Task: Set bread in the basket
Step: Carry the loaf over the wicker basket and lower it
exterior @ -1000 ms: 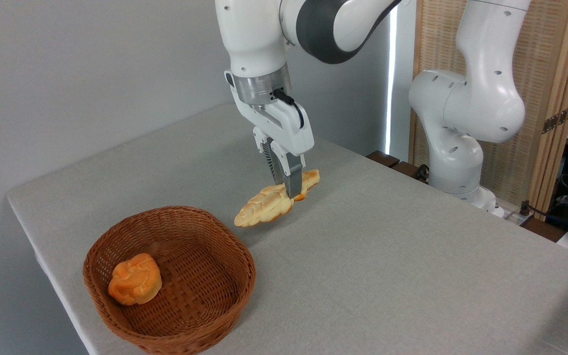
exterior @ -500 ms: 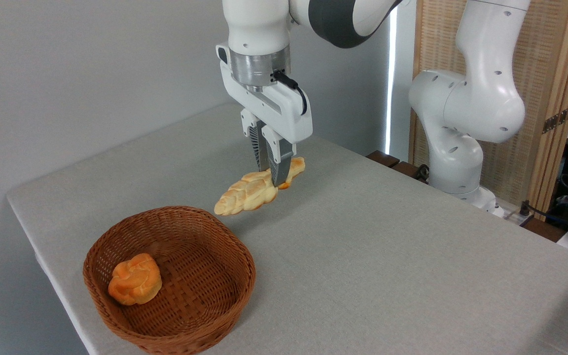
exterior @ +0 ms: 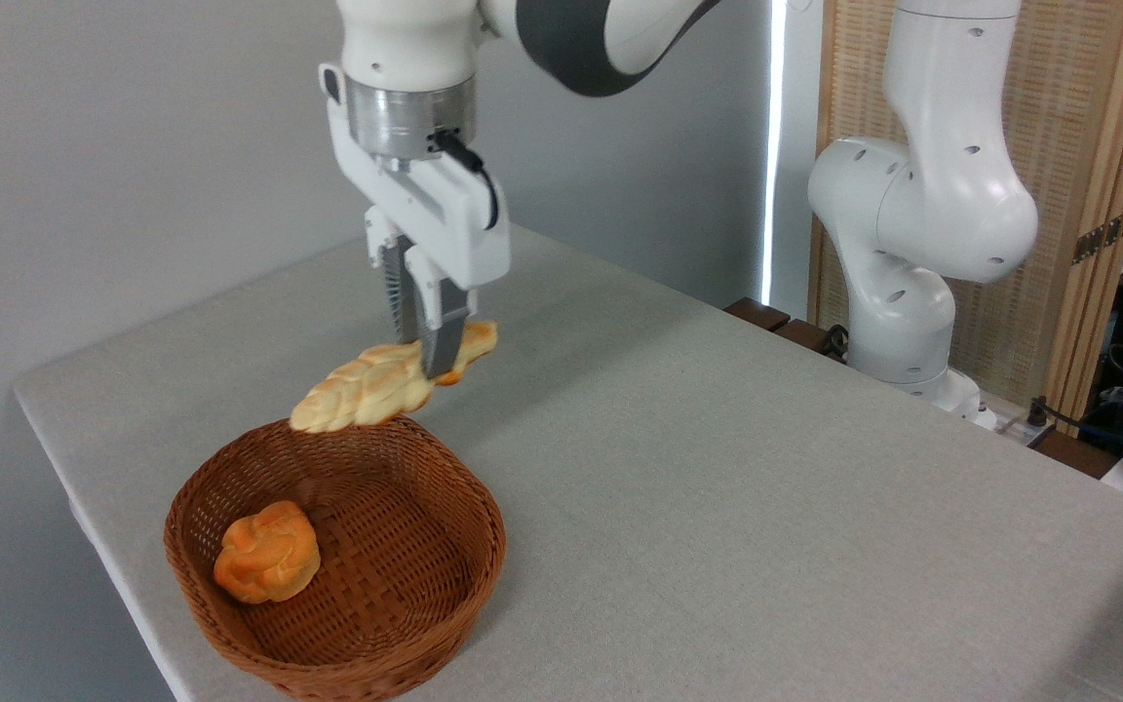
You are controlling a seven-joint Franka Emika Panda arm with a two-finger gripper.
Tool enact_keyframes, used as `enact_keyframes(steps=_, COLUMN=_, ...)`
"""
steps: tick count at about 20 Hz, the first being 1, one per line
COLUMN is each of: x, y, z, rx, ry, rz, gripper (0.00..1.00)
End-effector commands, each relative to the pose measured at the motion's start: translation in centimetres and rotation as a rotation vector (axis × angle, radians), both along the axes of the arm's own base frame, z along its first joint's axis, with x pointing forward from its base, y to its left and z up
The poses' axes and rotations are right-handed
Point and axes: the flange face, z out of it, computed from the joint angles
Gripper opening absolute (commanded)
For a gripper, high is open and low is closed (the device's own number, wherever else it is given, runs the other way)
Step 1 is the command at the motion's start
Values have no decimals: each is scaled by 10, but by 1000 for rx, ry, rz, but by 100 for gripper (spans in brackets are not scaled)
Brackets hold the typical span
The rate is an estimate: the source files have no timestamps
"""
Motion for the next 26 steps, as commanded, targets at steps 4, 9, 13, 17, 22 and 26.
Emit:
enact_keyframes(steps=4, x=52, y=-2, z=-5, rx=-19, ry=-71, rz=7, gripper=36)
enact_keyframes(steps=9, x=72, y=-8, z=-17, rx=-11, ry=-116, rz=10, gripper=41)
enact_keyframes(steps=13, x=74, y=-10, z=-22, rx=-11, ry=-109, rz=12, gripper=67)
enact_keyframes(steps=17, x=74, y=-10, z=-23, rx=-9, ry=-107, rz=8, gripper=79)
enact_keyframes(steps=22, x=74, y=-10, z=-24, rx=-7, ry=-106, rz=8, gripper=93)
enact_keyframes(steps=26, x=75, y=-5, z=-24, rx=-5, ry=-105, rz=14, gripper=100)
